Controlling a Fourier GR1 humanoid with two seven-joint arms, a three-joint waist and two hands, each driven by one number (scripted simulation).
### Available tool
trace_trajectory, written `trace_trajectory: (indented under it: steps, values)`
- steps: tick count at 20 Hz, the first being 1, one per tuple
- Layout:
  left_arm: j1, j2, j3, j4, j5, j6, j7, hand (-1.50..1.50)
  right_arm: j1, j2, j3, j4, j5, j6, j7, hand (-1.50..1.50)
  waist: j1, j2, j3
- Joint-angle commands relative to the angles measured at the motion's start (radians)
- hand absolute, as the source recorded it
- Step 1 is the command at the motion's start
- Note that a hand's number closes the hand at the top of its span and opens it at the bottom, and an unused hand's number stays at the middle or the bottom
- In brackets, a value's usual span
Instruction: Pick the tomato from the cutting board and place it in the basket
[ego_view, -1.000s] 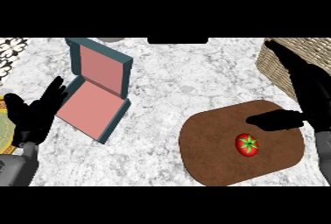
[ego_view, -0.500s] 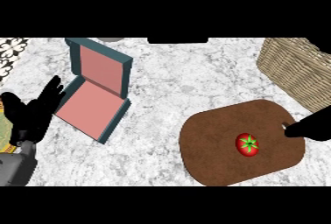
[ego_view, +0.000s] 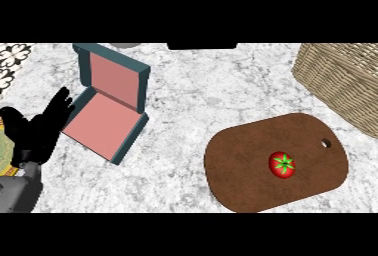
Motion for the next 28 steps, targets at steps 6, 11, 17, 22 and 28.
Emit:
trace_trajectory:
  steps: [6,11,17,22,28]
  values:
    - [0.004,-0.028,0.006,-0.038,-0.034,-0.01,0.037,0.0,0.423,0.181,-0.135,-0.187,0.207,0.022,-0.176,-1.5,0.01,0.006,0.002]
    - [-0.012,-0.051,0.028,-0.042,-0.052,-0.03,0.041,0.0,0.486,0.316,-0.045,-0.224,0.434,-0.021,-0.262,-1.5,0.022,0.007,0.001]
    - [-0.03,-0.036,0.076,0.0,-0.042,-0.087,0.032,0.0,0.468,0.459,0.109,-0.033,0.696,-0.132,-0.489,-1.5,0.031,0.009,0.001]
    - [-0.066,-0.045,0.096,0.022,-0.055,-0.102,0.062,0.0,0.457,0.566,0.128,0.13,0.749,-0.228,-0.622,-1.5,0.026,0.009,0.001]
    - [-0.105,-0.097,0.096,0.074,-0.112,-0.09,0.038,0.0,0.39,0.571,0.145,0.299,0.817,-0.181,-0.618,-1.5,0.024,0.01,0.001]
